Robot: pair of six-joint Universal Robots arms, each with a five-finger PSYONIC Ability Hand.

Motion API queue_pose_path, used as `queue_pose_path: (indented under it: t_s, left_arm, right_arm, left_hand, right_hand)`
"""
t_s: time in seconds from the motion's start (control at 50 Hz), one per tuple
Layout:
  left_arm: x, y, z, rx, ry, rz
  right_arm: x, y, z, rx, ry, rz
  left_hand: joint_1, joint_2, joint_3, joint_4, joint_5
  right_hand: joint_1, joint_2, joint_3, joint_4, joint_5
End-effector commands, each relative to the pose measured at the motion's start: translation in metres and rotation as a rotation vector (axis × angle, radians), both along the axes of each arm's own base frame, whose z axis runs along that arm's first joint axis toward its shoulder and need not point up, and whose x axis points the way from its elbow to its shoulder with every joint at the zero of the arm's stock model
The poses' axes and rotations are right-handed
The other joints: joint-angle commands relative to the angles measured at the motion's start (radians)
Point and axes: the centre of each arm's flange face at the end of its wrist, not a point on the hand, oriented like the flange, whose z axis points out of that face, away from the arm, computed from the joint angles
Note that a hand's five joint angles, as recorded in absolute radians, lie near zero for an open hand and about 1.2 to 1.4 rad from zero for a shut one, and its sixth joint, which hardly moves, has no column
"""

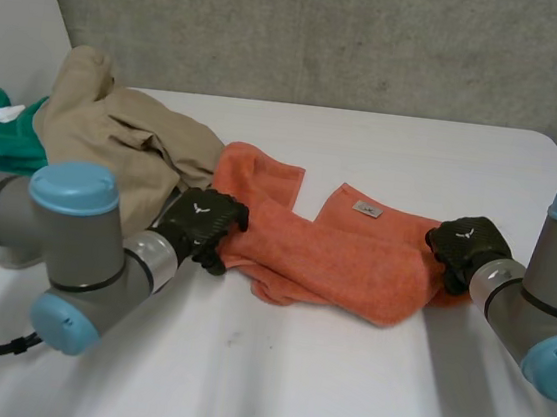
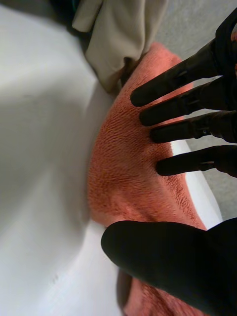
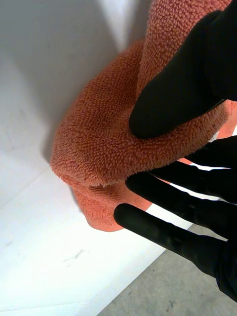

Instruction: Fold the laundry.

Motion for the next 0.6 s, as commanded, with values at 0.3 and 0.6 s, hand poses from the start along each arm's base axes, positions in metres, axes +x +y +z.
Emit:
queue_pose_path:
  t_s: [0.3,0.6]
  left_arm:
    - [-0.009,0.016,0.119,-0.303,0.082,-0.002]
    - [0.019,0.064,0.193,-0.318,0.033,0.005]
  right_arm:
    - [-0.008,0.017,0.093,-0.147,0.041,0.023]
    - [-0.025,0.043,0.175,-0.355,0.31,0.051]
  left_hand:
    - [0.83,0.832,0.833,0.827,0.825]
    - [0.83,0.832,0.833,0.827,0.825]
  right_hand:
    - [0.311,0.236,0.21,0.201,0.235]
    - [0.311,0.236,0.21,0.201,0.235]
